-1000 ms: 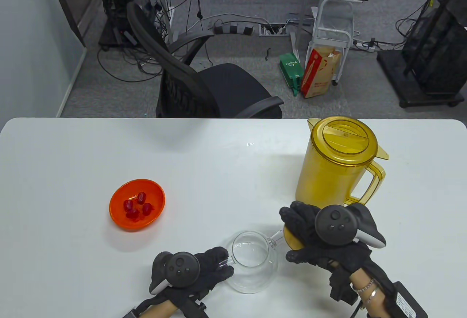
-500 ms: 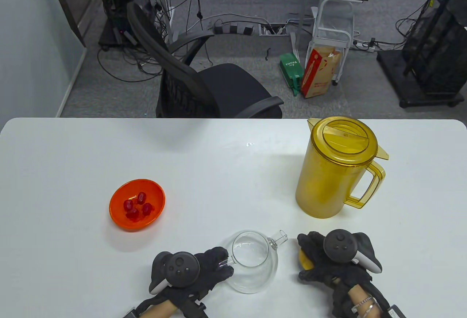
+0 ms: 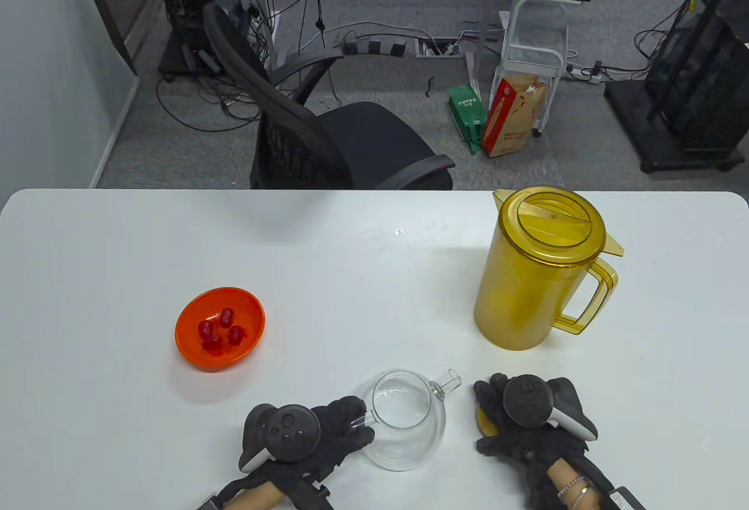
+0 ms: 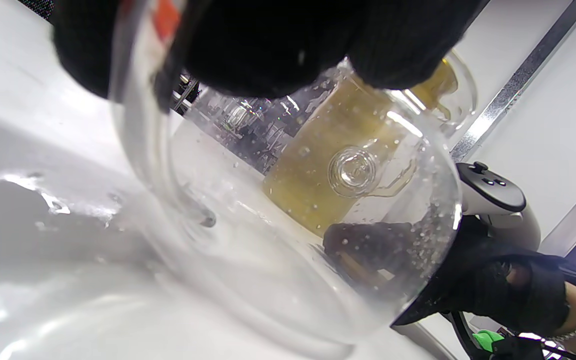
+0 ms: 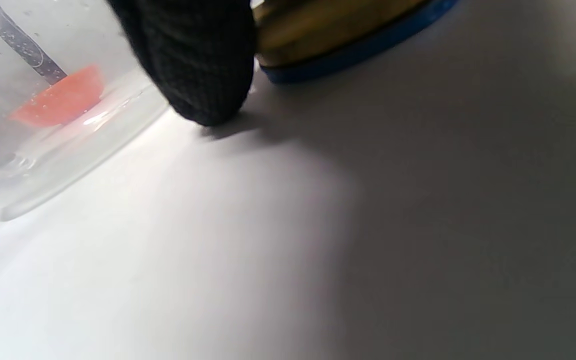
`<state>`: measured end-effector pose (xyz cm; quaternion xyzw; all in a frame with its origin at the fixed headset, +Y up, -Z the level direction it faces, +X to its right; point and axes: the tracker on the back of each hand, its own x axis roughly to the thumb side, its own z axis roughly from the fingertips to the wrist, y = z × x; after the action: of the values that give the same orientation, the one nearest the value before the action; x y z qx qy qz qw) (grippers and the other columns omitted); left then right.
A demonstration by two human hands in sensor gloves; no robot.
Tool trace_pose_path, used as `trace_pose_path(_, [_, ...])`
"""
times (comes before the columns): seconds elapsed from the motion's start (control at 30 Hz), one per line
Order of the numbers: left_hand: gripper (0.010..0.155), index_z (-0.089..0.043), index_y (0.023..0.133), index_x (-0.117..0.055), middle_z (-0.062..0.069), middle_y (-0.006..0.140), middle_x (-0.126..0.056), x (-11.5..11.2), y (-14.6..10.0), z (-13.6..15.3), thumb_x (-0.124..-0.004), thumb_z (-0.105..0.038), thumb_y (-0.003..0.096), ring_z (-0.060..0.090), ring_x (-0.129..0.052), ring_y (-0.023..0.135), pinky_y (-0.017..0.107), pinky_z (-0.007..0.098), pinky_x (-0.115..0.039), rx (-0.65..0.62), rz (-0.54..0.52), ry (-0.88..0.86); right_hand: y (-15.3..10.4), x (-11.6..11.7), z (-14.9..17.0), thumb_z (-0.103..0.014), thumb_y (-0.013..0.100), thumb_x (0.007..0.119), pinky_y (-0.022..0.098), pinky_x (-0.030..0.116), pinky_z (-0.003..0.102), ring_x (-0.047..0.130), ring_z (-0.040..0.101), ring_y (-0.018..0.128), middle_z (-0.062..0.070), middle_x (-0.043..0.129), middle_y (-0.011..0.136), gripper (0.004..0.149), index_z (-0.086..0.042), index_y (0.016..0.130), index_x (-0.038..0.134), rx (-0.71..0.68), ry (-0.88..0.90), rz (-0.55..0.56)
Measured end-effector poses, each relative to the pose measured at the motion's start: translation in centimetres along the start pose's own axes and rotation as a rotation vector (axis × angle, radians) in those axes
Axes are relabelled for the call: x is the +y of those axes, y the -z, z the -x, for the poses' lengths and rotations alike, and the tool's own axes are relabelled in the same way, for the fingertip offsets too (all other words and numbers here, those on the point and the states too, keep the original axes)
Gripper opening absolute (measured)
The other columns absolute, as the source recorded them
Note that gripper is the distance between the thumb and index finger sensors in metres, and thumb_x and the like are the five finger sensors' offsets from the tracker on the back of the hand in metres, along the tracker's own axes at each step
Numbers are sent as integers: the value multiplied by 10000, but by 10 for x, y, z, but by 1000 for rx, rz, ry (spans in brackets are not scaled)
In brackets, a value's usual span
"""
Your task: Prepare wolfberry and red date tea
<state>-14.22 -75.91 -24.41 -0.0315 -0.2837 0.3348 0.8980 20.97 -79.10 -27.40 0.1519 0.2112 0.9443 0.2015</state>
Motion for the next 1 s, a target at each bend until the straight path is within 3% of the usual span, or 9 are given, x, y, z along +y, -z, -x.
trace_pose_path(0.33, [601,-81,925,-654,85,671,-924,8,0,-1,-779,-508,521,240,-1000,462,428,480,-862,-21,47,27,-5,-6,-1,-432,496,859,729,242,685,155,534,1029,235,189,1188,917,-120,1156,303,0,58,3])
trace_pose_path(0.43, [725,-61,1012,-586,163,794,-884,20,-3,-3,-727,-586,533,332,-976,591,494,540,-818,9,115,40,-13,-18,-8,-420,507,849,737,231,671,114,506,1041,209,190,1199,893,-123,1158,315,-22,65,58])
trace_pose_path(0.6, [728,-75,1059,-574,237,958,-808,58,-9,-2,-679,-589,555,453,-905,788,556,595,-768,70,57,135,-32,-40,-26,-420,525,826,741,240,662,120,485,1056,207,231,1208,845,-128,1161,352,-67,27,157])
trace_pose_path(0.67, [701,-82,1070,-571,244,1001,-784,75,-9,6,-666,-562,569,474,-867,850,603,621,-723,144,63,187,-42,-47,-32,-427,528,822,753,234,636,127,441,1072,189,258,1216,831,-141,1162,366,-83,21,205])
trace_pose_path(0.73, [689,-115,1096,-536,264,1099,-673,94,-10,21,-661,-550,576,516,-706,991,688,692,-541,265,98,226,-52,-54,-40,-438,529,818,762,225,610,119,394,1078,164,266,1224,824,-155,1163,375,-100,0,264])
trace_pose_path(0.8, [677,-142,1101,-538,235,1164,-589,108,-12,35,-669,-543,573,504,-578,1078,717,705,-453,354,56,253,-62,-58,-45,-446,534,810,767,213,593,109,361,1079,132,252,1231,816,-169,1164,370,-114,-25,318])
trace_pose_path(0.93, [681,-181,1120,-502,192,1222,-461,129,-14,67,-674,-543,570,466,-433,1145,747,697,-349,554,23,216,-70,-54,-45,-447,535,811,769,201,585,105,336,1083,105,246,1235,812,-177,1165,374,-118,-12,368])
trace_pose_path(1.0, [681,-181,1118,-504,198,1211,-494,138,-14,87,-679,-542,567,469,-492,1129,744,700,-306,662,-43,192,-73,-48,-43,-445,534,812,769,196,583,103,333,1083,107,247,1235,809,-176,1164,381,-122,4,412])
